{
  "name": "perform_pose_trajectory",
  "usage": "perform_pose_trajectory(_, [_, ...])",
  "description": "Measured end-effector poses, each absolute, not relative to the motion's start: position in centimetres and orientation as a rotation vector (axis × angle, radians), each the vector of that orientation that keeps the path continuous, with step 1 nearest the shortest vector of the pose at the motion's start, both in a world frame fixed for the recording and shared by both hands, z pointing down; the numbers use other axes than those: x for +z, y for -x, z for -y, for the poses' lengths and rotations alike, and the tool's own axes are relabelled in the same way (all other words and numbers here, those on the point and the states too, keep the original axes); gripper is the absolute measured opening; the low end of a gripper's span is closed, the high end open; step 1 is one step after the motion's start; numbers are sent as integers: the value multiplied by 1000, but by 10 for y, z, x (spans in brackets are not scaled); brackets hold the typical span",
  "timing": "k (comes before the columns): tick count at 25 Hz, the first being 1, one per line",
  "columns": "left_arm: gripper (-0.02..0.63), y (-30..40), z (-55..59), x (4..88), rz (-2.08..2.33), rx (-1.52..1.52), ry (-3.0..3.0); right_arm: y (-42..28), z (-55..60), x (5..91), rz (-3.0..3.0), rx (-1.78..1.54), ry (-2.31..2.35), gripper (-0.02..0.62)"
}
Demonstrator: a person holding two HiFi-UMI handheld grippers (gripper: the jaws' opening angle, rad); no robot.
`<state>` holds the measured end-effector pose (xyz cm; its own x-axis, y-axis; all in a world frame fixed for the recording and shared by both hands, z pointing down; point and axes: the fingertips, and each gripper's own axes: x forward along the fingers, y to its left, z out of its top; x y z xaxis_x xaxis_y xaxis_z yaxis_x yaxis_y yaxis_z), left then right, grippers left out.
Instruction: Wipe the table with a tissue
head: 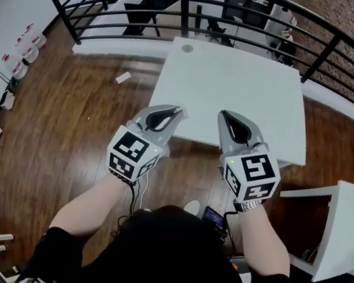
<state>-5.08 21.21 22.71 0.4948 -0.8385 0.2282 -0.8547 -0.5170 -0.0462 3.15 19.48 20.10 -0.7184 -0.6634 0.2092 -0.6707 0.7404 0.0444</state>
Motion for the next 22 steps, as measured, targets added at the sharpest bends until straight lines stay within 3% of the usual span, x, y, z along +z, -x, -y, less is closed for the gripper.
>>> perform_pose_trajectory(22, [32, 22, -55, 238, 1480, 427, -2628, -51, -71, 219, 2690, 57, -984, -9])
